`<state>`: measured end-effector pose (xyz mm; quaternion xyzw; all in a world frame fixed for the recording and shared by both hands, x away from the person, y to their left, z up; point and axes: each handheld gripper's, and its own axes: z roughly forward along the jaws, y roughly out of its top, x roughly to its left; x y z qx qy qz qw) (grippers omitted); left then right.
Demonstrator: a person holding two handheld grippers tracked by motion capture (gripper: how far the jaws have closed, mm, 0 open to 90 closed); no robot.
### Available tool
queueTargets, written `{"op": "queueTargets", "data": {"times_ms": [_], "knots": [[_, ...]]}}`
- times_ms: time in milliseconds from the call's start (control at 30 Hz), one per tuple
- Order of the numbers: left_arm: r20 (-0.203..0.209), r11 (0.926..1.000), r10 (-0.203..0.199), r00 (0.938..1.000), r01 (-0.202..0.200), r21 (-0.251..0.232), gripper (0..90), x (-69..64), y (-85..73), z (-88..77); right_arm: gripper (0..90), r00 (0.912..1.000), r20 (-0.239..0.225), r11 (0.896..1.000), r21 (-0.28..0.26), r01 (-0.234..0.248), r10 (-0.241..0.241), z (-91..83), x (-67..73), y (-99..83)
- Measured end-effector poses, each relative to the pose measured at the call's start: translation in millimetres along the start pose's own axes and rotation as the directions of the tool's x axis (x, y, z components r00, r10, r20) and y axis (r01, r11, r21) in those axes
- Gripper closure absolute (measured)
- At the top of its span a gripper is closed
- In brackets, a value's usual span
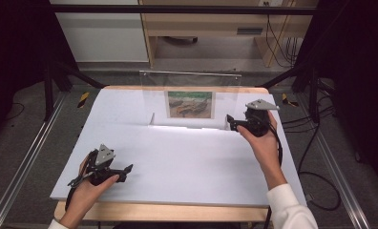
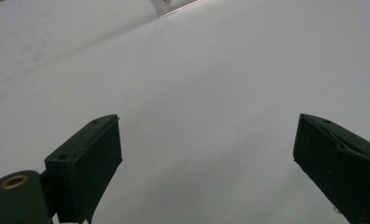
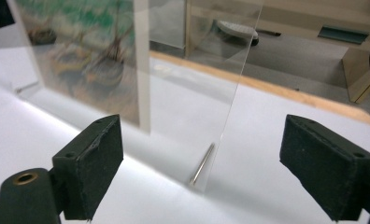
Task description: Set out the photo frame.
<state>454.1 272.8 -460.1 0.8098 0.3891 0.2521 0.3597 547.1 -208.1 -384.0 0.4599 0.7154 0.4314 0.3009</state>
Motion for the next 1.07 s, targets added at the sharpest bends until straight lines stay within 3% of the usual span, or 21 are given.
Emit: {"op": "queueTargets", "data": {"times_ms": [200, 233, 333, 600, 767, 967, 1067], "knots": [[-0.004, 1.0, -0.007, 1.0, 0.007, 0.006, 7.3, 1.1, -1.4, 0.8, 9.4, 0.9996, -0.022, 0.998, 0.052, 0.018, -0.017, -10.8, 9.8, -31.0], [-0.006, 0.9999, -0.006, 1.0, 0.006, 0.009, 7.3, 1.4, -1.7, 0.7, 8.6, 0.9993, -0.023, 0.996, 0.079, 0.031, -0.029, -12.1, 11.1, -36.3], [-0.01, 0.9998, -0.01, 0.9999, 0.01, 0.017, 7.2, 1.7, -2.6, 1.1, 8.6, 0.9987, -0.01, 0.994, 0.094, 0.05, -0.049, -16.2, 13.8, -47.4], [-0.016, 0.9993, -0.018, 0.9997, 0.018, 0.031, 7.1, 3.9, -5.2, 1.5, 7.9, 0.9996, -0.012, 0.986, 0.164, 0.027, -0.025, -25.0, 22.1, -76.9], [-0.042, 0.9988, -0.027, 0.9987, 0.029, 0.039, 6.6, 6.7, -8.1, -0.2, 7.9, 0.9991, -0.027, 0.971, 0.237, 0.04, -0.034, -27.5, 25.8, -96.9], [-0.06, 0.9985, -0.007, 0.9982, 0.01, 0.054, 6.6, 6.7, -8.9, 0.3, 7.9, 0.9993, -0.033, 0.961, 0.277, 0.025, -0.016, -32.1, 25.8, -111.9], [-0.067, 0.9984, 0.007, 0.9977, -0.003, 0.057, 6.6, 6.5, -9.5, 1.2, 7.9, 0.9997, -0.023, 0.963, 0.268, 0.004, 0.002, -34.0, 23.8, -113.1]]}}
